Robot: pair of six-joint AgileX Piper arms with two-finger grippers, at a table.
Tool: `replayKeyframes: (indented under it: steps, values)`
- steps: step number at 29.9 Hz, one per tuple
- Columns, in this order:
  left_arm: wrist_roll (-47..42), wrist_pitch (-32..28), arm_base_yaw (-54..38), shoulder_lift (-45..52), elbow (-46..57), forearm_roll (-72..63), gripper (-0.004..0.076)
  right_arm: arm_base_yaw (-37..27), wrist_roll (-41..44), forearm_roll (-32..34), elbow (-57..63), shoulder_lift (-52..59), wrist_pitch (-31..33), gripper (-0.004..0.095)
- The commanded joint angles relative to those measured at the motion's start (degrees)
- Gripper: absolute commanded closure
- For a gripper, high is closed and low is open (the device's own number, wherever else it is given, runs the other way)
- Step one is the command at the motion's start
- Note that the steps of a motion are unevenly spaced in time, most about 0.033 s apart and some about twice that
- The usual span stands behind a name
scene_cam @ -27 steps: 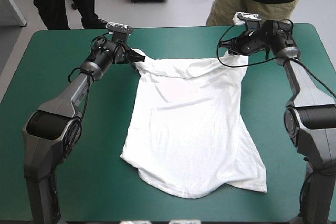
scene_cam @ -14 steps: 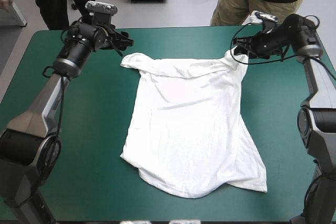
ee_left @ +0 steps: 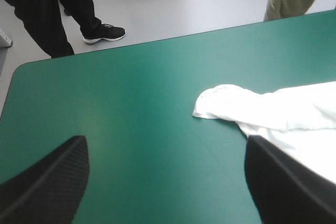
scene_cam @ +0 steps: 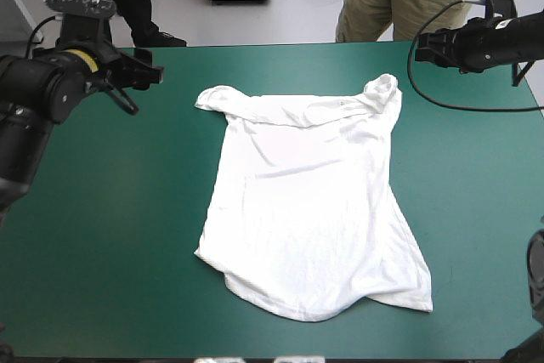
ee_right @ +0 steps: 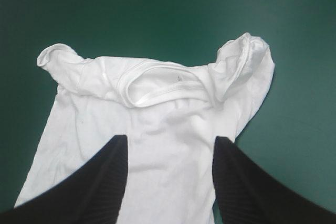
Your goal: Fold the cloth
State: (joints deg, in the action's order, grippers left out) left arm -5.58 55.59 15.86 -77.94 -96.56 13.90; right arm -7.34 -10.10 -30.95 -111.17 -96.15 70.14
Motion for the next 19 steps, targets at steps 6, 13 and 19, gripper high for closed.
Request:
replayKeyframes:
  steps: [6,13,19]
  values:
    - [-0.16,-2.21,4.20,16.89,13.70,0.43,0.0143,2.03,-0.91,1.50,14.44,19.08,-0.75,0.0446]
    - [-1.05,6.44,6.95,19.18,17.20,-1.92,0.0143,17.63,6.54,24.98,29.24,30.63,1.31,0.0450]
    - [-2.66,10.69,6.95,19.18,21.70,-10.45,0.0143,21.50,12.71,27.89,36.31,36.04,1.31,0.0450]
